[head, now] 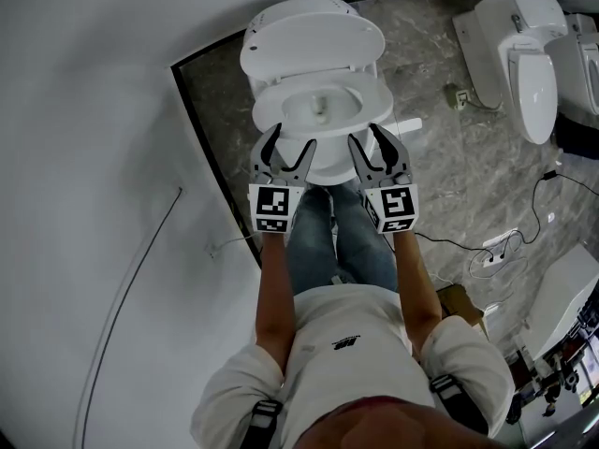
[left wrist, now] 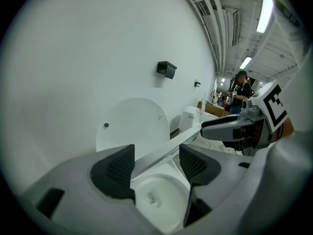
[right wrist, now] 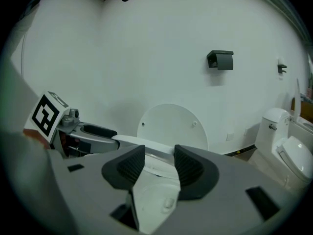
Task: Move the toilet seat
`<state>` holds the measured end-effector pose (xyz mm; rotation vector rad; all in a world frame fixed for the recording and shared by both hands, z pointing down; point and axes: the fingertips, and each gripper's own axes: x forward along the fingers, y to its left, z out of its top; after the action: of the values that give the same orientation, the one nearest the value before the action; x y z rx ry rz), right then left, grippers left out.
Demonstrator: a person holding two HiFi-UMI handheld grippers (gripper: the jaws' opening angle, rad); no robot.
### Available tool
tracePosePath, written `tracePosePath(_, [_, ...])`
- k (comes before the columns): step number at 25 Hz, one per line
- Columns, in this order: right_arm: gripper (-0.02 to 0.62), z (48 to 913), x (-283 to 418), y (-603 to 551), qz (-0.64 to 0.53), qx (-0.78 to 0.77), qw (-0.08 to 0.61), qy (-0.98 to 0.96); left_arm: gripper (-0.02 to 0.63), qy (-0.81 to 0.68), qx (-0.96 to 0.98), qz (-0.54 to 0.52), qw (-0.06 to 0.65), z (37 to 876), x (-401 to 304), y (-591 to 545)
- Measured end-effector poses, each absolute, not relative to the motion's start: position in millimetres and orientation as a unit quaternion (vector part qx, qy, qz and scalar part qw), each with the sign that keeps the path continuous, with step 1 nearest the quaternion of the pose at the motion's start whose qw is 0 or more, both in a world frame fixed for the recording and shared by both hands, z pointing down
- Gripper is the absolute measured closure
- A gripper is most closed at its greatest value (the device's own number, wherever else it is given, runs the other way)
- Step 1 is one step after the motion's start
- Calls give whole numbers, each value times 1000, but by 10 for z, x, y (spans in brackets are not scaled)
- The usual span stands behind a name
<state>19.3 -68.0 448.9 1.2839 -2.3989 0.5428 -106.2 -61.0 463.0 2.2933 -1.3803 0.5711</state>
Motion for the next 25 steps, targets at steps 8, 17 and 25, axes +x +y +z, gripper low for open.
tracePosePath(8, [403, 4430, 209, -858, 190, 456, 174, -852, 301, -502, 818, 199, 199, 4569, -1075, -784])
tracePosePath(17, [414, 4405, 164, -995, 182, 451, 175, -856, 302, -514, 813, 189, 196, 4544, -1137, -921])
tracePosePath(25, [420, 4358, 147, -1142, 175, 447, 173, -860, 305, -523, 810, 184, 193, 4497, -1166, -1069])
